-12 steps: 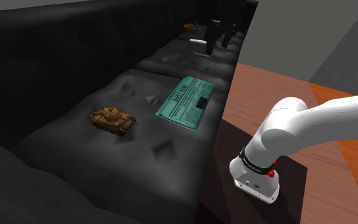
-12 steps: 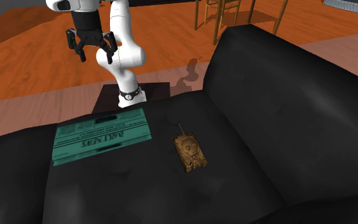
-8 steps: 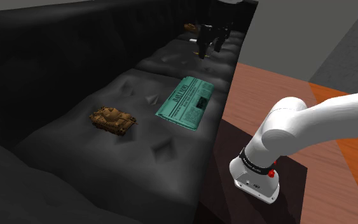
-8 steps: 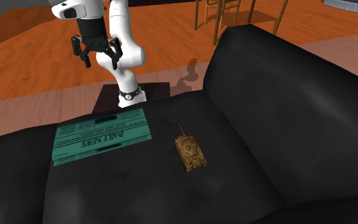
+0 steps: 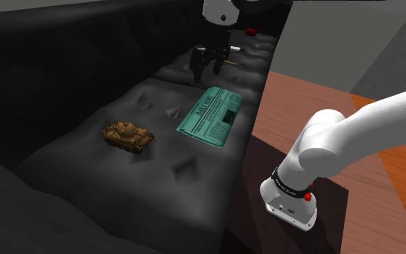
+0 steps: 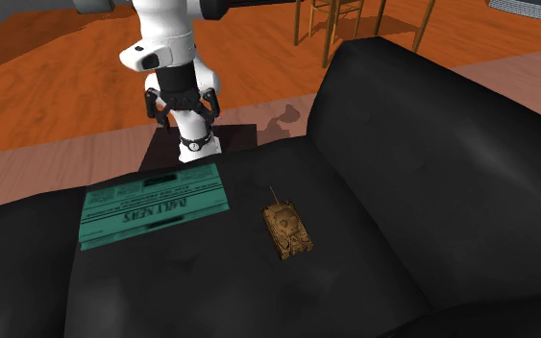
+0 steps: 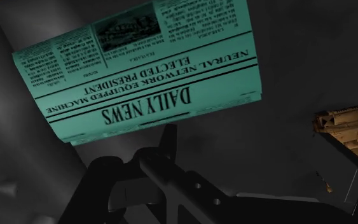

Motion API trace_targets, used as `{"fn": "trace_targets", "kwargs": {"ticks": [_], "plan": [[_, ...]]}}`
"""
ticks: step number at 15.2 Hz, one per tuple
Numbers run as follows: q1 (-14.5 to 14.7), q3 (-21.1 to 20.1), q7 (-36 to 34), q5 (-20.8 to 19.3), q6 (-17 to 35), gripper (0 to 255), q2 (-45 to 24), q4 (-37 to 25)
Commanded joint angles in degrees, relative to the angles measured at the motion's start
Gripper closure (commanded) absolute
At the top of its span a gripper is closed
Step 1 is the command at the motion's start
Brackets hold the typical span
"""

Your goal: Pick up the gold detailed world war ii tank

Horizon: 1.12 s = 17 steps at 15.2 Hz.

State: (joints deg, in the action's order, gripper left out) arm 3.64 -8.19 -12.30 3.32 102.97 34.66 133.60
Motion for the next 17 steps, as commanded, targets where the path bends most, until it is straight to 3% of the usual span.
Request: {"fn": "trace_targets", "kwargs": {"ticks": [1,9,17], "plan": [[0.68,-1.12,-0.64,0.86,2.73,0,-2.73,-0.23],[3.20,-6.28,-3.96,2.82,12.66,0,-15.67,-4.05],[5.48,-11.01,-8.04,1.41,20.32,0,-30.28,-11.78]]}}
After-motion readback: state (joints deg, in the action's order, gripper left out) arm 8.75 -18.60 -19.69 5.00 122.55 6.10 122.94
